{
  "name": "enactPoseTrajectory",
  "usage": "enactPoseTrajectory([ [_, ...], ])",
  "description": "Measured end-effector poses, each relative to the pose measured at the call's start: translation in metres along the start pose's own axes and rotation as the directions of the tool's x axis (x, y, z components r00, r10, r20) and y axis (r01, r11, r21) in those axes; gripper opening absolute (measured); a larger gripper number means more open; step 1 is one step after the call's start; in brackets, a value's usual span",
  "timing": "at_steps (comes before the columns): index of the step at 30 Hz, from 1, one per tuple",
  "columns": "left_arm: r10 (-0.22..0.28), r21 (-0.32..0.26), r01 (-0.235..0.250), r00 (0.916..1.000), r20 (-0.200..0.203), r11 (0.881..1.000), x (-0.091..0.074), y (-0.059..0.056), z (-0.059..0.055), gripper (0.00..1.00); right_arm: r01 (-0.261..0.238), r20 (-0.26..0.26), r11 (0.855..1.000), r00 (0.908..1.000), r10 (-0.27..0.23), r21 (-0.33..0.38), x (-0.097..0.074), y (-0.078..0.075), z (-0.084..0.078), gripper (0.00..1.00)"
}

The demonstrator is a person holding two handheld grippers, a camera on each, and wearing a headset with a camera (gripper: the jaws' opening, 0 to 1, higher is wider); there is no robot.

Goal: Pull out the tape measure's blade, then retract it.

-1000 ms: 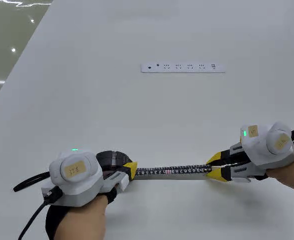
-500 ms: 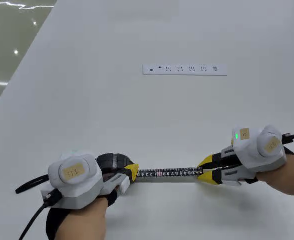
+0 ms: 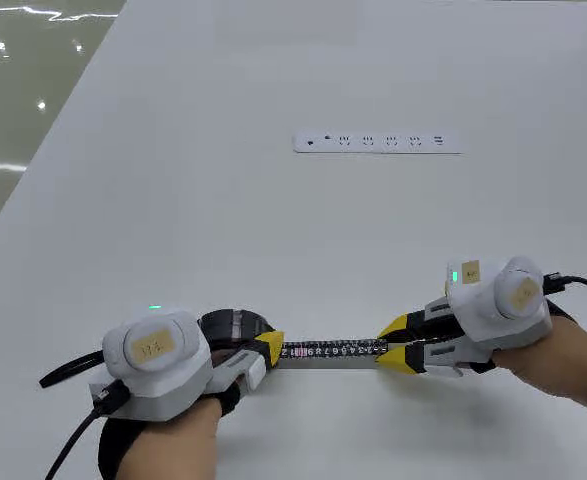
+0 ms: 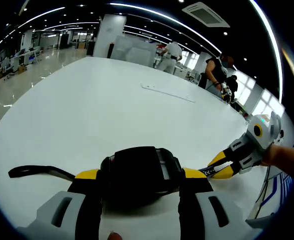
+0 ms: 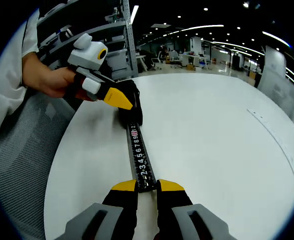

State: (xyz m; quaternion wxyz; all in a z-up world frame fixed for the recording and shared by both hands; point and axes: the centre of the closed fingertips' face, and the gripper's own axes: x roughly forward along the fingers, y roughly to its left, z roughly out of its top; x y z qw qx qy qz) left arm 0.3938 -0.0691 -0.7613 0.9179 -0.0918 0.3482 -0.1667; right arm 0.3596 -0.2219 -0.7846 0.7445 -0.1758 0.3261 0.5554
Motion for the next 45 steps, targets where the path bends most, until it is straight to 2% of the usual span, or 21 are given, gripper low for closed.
enactPoseTrajectory([
  [34,-0.016,-0.024,0.016,0.9999,0.003,1.0,-0.001,0.001,0.0,0.57,-0.045,0.095,0.999,0.9945,0.045,0.004,0.064,0.015,0.053,0.11],
  [45,-0.016,-0.022,0.016,0.9999,0.003,1.0,0.0,0.001,0.0,0.57,-0.052,0.11,0.999,0.9926,0.051,0.005,0.077,0.021,0.064,0.11],
])
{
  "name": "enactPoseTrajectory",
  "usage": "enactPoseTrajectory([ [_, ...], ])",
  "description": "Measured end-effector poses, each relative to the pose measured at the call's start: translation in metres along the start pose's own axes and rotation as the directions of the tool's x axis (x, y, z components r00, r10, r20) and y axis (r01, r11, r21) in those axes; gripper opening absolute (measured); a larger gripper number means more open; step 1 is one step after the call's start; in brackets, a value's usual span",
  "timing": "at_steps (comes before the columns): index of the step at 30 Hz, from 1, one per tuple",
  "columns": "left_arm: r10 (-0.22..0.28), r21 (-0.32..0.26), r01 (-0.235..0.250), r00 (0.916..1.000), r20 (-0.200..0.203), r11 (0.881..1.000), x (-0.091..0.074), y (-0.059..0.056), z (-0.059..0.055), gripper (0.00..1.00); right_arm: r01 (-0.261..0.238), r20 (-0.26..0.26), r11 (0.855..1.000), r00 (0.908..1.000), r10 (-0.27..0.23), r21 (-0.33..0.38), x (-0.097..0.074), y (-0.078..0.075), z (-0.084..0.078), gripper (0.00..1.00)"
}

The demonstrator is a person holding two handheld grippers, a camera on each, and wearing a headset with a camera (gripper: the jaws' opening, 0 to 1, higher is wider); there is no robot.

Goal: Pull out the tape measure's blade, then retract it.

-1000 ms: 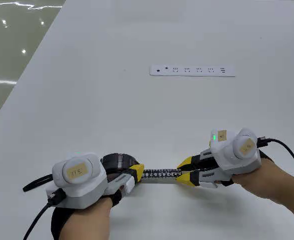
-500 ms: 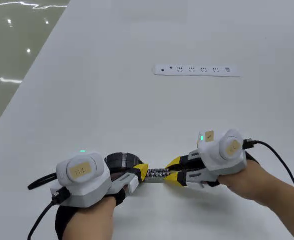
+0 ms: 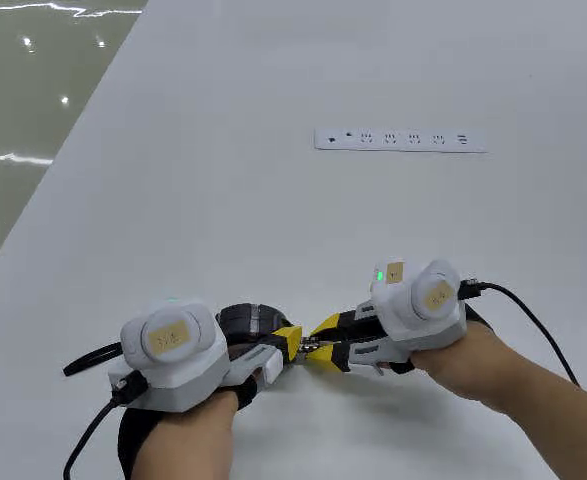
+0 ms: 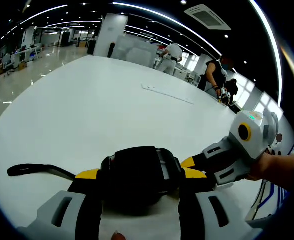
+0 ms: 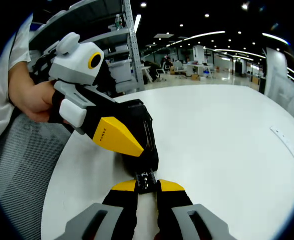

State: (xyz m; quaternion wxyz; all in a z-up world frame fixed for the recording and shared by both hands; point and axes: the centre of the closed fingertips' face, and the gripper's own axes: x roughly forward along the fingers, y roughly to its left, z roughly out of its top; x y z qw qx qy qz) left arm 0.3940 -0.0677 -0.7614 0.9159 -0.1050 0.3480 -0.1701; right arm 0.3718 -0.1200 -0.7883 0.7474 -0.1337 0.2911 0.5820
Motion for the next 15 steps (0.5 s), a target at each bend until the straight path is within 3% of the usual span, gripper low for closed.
enactPoseTrajectory([
  [15,0.002,-0.001,-0.002,1.0,0.008,1.0,0.0002,0.0002,0.0001,0.58,0.008,0.013,1.0,0.9999,-0.008,0.014,0.0038,0.0009,0.0029,0.13],
])
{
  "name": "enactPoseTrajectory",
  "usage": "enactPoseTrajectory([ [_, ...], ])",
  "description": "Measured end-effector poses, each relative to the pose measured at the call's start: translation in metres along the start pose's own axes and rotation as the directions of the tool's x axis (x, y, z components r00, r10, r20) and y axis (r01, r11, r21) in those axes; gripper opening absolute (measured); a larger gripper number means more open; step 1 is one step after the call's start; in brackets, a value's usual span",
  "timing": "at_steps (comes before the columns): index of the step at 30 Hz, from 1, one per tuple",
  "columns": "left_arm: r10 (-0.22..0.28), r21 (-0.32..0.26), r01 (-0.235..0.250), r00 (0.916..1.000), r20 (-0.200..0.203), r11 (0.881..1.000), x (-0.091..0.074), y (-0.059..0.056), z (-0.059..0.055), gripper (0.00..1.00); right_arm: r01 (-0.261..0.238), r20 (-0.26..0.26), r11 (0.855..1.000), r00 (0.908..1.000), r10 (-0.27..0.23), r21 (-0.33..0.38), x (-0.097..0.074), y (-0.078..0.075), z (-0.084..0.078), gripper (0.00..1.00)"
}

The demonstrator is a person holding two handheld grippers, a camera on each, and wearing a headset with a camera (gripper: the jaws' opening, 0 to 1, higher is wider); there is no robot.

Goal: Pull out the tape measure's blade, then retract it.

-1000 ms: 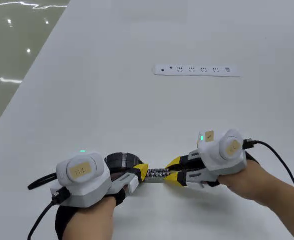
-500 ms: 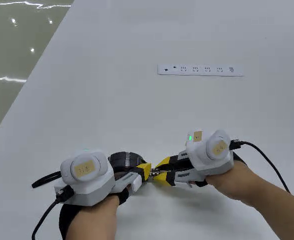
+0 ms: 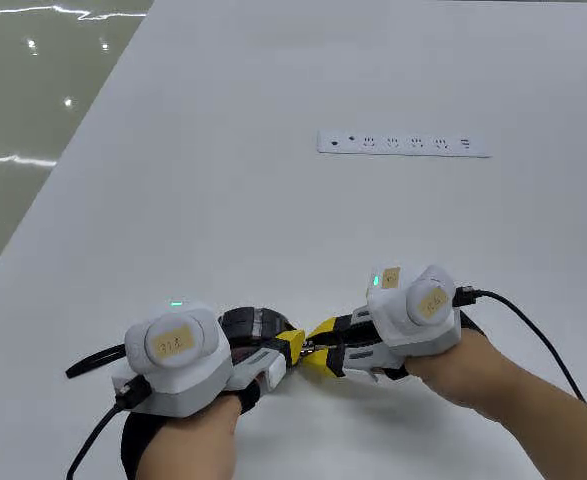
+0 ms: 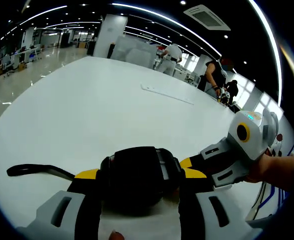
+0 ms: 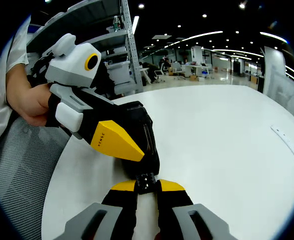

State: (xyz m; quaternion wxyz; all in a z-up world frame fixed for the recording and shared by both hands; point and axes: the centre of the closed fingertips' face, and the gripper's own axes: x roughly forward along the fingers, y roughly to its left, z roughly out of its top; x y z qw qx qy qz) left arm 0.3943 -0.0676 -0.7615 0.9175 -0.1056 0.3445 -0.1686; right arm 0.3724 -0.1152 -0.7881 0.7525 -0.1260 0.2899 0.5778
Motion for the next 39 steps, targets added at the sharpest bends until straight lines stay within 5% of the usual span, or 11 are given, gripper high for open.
enactPoseTrajectory([
  [22,-0.02,0.001,0.02,0.9998,0.01,1.0,-0.004,-0.002,0.0,0.63,0.024,0.005,0.999,0.9997,-0.024,0.041,-0.006,-0.001,0.002,0.23],
  [39,-0.057,0.114,0.057,0.9984,-0.003,0.992,-0.028,0.008,-0.003,0.7,0.101,0.037,0.99,0.9938,-0.105,0.098,-0.026,0.003,0.006,0.4],
])
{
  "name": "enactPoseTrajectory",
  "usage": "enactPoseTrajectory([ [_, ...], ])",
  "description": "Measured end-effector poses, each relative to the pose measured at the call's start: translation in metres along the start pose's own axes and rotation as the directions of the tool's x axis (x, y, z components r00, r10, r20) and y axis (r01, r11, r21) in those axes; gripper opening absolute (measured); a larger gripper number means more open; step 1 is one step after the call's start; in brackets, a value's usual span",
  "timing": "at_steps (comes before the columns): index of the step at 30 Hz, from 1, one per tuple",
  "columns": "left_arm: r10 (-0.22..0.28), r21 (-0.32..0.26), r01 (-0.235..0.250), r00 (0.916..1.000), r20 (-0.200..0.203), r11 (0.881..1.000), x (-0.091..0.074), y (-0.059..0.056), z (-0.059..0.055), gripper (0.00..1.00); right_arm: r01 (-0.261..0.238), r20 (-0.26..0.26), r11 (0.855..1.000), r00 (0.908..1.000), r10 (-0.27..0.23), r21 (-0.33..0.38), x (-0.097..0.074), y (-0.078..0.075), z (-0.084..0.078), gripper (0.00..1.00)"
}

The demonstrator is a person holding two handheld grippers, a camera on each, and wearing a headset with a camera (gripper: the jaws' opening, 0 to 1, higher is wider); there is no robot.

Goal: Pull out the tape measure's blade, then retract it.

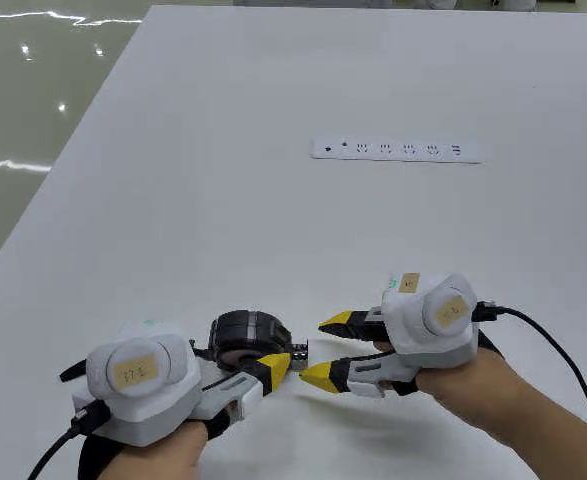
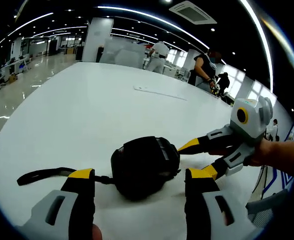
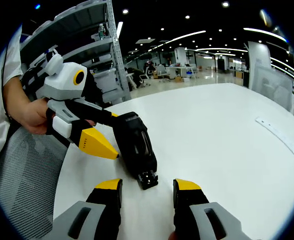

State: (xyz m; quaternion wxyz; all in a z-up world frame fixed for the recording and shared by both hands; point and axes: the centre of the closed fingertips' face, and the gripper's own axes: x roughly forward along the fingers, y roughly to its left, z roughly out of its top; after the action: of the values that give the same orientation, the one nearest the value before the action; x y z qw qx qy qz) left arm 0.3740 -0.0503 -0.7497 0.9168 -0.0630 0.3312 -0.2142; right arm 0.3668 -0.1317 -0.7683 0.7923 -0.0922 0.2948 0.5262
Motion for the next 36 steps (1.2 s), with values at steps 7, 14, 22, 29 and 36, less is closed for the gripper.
enactPoseTrajectory([
  [7,-0.033,0.048,0.033,0.9995,0.001,0.998,-0.011,0.0,0.0,0.74,0.035,0.006,0.999,0.9994,-0.035,0.026,-0.011,0.0,-0.004,0.49],
  [14,-0.067,0.093,0.066,0.9978,0.0,0.993,-0.022,0.001,0.0,0.75,0.07,0.007,0.997,0.9975,-0.07,0.046,-0.03,0.001,-0.009,0.56],
  [22,-0.096,0.148,0.099,0.995,-0.027,0.984,-0.036,0.007,-0.007,0.75,0.122,0.016,0.99,0.9923,-0.123,0.067,-0.053,0.001,-0.014,0.59],
  [29,-0.118,0.182,0.125,0.9917,-0.051,0.975,-0.047,0.011,-0.016,0.75,0.173,0.009,0.982,0.9847,-0.174,0.074,-0.071,0.004,-0.023,0.63],
  [36,-0.13,0.232,0.144,0.9886,-0.076,0.962,-0.058,0.016,-0.024,0.74,0.203,0.011,0.975,0.9788,-0.204,0.089,-0.089,0.009,-0.033,0.67],
])
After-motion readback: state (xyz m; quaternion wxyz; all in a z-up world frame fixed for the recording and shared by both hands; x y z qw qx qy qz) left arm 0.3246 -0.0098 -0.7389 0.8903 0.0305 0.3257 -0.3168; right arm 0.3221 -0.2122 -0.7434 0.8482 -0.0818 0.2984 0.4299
